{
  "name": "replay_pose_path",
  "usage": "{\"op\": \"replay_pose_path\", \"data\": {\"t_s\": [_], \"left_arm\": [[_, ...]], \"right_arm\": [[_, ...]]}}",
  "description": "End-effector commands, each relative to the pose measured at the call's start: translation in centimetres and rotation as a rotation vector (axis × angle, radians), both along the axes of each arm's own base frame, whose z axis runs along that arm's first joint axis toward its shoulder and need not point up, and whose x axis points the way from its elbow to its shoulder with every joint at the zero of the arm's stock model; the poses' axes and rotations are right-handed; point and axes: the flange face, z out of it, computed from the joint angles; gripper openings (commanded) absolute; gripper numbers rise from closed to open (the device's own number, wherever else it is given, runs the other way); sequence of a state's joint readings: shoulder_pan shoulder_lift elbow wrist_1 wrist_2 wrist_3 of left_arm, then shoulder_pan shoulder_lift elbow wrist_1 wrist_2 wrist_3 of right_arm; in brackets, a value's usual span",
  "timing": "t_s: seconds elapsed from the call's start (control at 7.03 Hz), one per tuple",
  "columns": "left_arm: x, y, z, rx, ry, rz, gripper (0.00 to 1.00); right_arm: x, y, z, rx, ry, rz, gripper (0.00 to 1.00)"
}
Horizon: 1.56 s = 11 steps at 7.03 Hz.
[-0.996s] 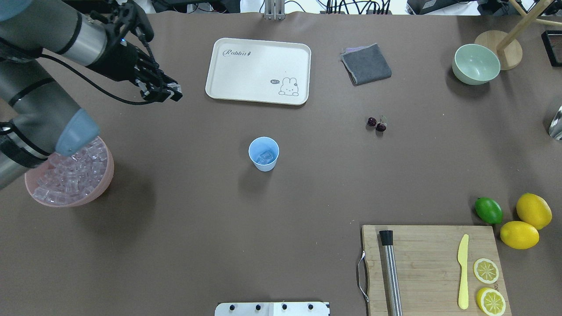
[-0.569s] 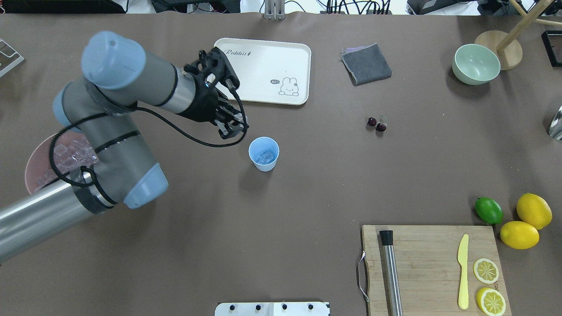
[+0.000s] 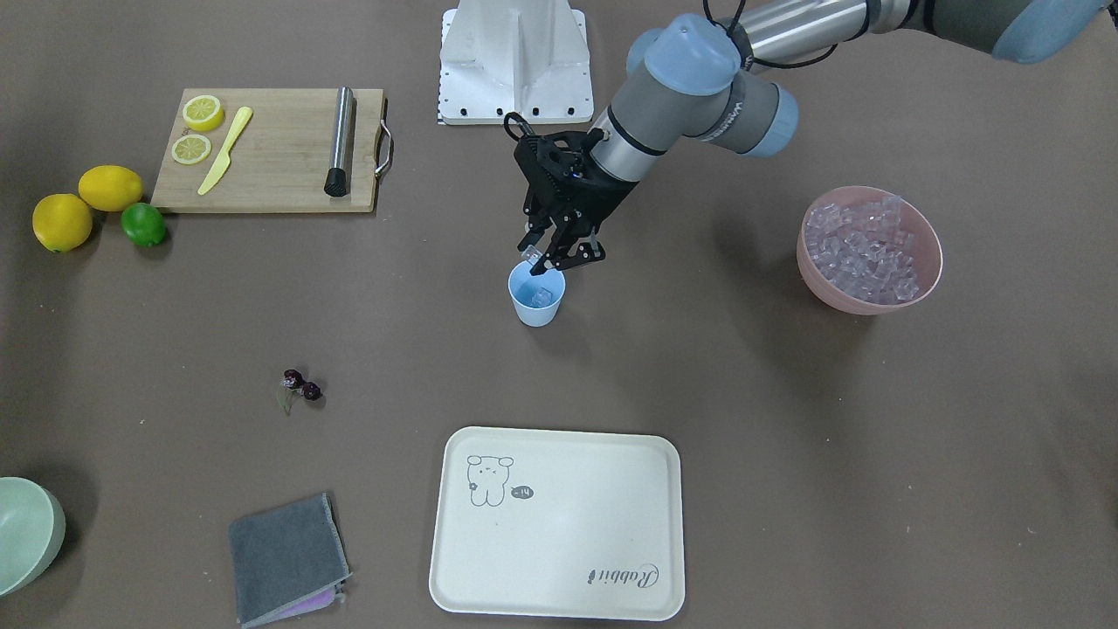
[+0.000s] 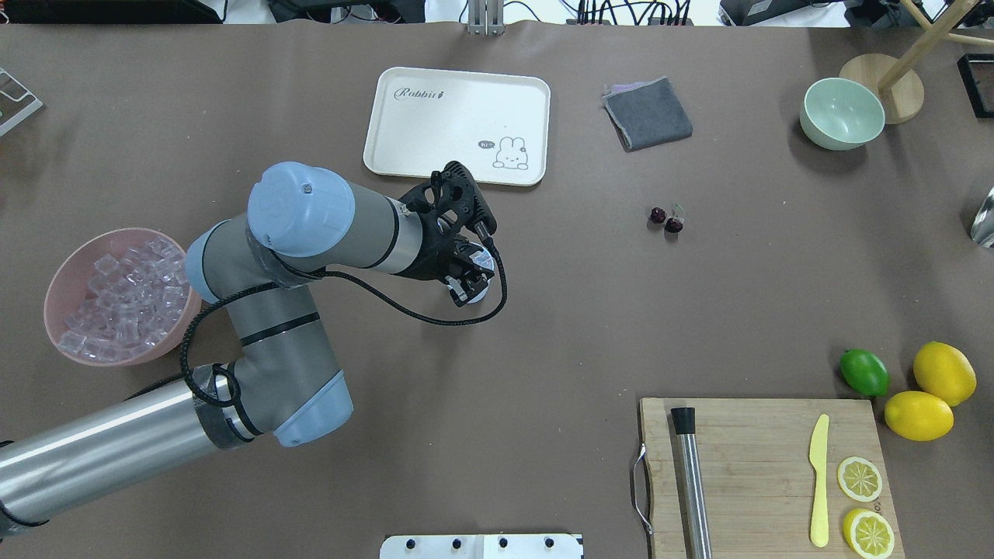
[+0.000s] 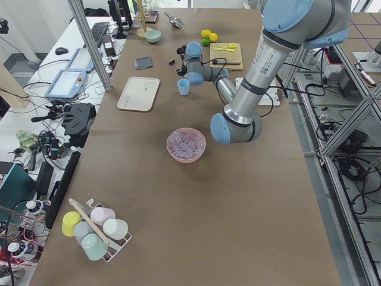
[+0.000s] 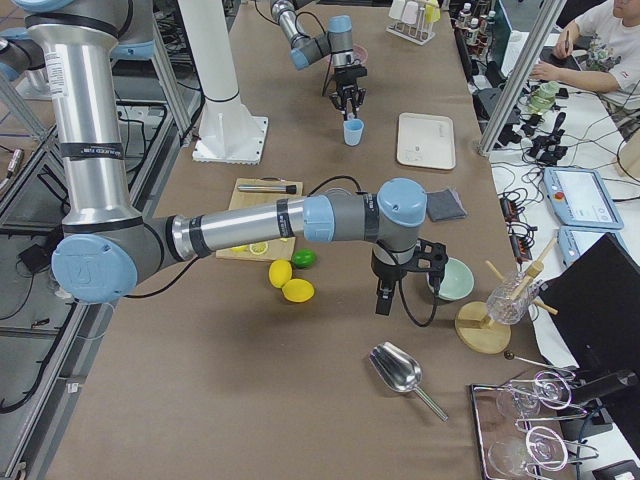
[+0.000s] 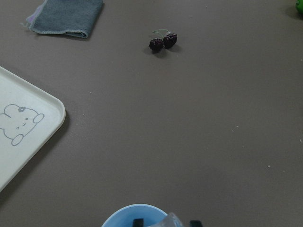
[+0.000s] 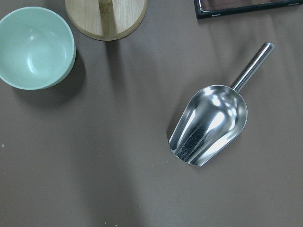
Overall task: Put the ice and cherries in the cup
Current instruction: 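Drop the ice into the cup and withdraw left arm while right arm reaches out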
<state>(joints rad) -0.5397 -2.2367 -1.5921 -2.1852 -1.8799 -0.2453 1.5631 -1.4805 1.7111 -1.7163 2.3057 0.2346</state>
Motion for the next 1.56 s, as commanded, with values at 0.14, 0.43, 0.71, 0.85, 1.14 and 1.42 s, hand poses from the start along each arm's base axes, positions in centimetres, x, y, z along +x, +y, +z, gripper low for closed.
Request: {"op": "replay_pose_path", "data": {"t_s": [0.14, 0.43, 0.71, 0.85, 1.14, 1.42], "left_arm": [[-1.5, -2.9, 0.5, 0.001, -0.019, -0.048, 0.0], [-1.3, -3.2, 1.1, -0.012, -0.024, -0.053, 0.0], [-1.6, -2.6, 0.5, -0.005, 0.005, -0.047, 0.96], [-2.5, -2.2, 0.1, 0.004, 0.021, -0.046, 0.97], [-6.1, -5.3, 0.1, -0.016, 0.011, -0.08, 0.97], [-14.6, -11.1, 3.1, -0.163, -0.056, -0.063, 0.97]], "right_arm": [[0.0, 0.1, 0.1, 0.001, 0.0, 0.0, 1.0], [-0.1, 0.0, -0.1, 0.008, -0.001, -0.002, 1.0], [-0.2, -0.1, -0.3, 0.012, -0.002, -0.003, 1.0], [-0.2, -0.3, -0.5, 0.016, -0.001, -0.004, 1.0], [-0.1, -0.4, -1.0, 0.028, 0.003, -0.004, 1.0], [-1.3, -1.1, -2.0, 0.049, 0.014, -0.024, 1.0]]}}
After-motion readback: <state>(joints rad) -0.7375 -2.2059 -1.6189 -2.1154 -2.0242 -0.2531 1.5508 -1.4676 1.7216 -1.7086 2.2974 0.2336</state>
